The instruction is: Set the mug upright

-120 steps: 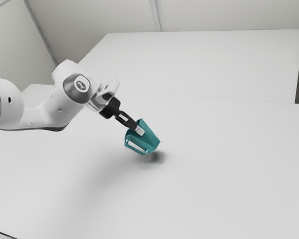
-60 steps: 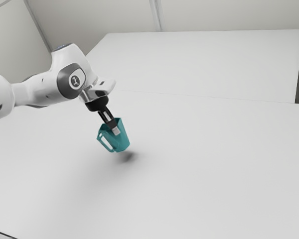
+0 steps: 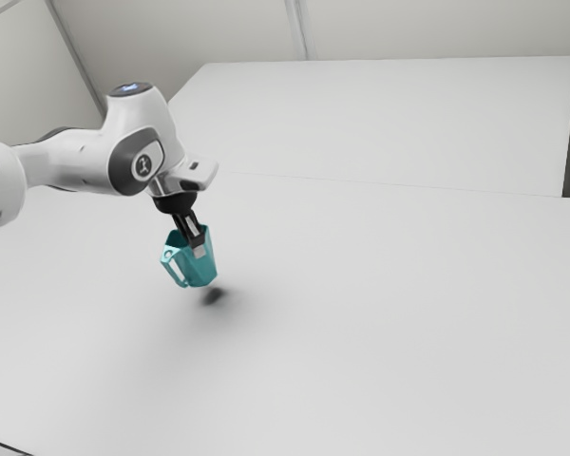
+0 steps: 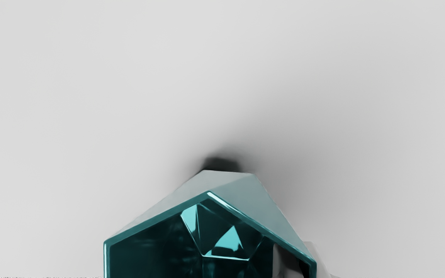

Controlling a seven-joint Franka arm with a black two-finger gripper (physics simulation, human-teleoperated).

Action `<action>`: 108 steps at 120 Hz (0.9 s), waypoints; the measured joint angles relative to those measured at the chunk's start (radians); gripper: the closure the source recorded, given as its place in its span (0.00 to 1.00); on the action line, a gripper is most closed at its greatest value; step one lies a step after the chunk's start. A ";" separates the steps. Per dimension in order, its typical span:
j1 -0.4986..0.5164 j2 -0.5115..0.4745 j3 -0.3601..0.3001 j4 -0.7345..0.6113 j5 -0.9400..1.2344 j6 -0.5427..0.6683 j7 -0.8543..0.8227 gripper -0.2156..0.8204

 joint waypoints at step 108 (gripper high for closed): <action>-0.032 -0.076 -0.027 -0.203 0.132 0.163 -0.242 0.97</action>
